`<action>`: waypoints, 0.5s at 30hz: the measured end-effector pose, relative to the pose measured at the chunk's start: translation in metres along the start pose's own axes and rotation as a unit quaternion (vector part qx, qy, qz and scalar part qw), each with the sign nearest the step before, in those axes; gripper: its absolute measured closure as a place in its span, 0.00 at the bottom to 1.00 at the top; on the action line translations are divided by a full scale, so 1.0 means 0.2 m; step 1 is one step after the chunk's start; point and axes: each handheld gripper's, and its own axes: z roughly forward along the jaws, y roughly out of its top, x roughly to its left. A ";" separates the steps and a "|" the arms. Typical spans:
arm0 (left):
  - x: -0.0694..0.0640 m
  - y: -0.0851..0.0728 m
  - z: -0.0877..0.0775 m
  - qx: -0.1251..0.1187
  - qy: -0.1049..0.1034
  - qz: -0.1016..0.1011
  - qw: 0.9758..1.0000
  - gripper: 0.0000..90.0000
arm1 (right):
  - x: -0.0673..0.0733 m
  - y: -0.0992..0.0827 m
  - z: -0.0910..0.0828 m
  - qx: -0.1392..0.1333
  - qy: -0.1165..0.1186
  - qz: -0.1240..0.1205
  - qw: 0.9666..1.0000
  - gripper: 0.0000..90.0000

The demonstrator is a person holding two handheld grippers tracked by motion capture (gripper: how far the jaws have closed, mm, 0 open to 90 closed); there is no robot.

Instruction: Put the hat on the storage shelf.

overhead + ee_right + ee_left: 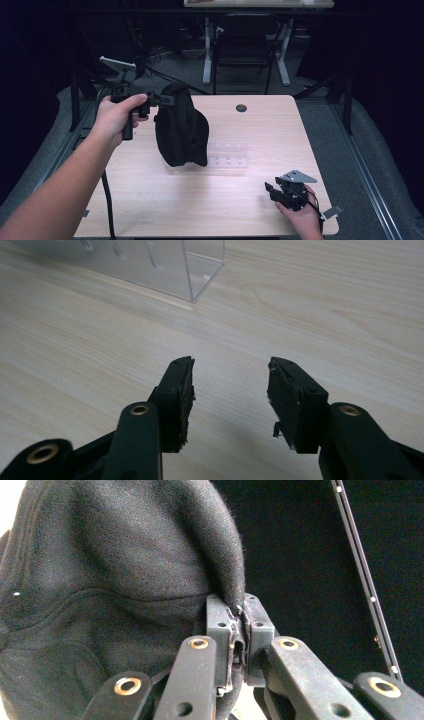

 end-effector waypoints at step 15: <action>-0.01 0.00 0.10 0.003 -0.016 0.004 1.000 0.95 | 0.01 0.01 -0.01 -0.004 0.003 -0.004 1.000 0.60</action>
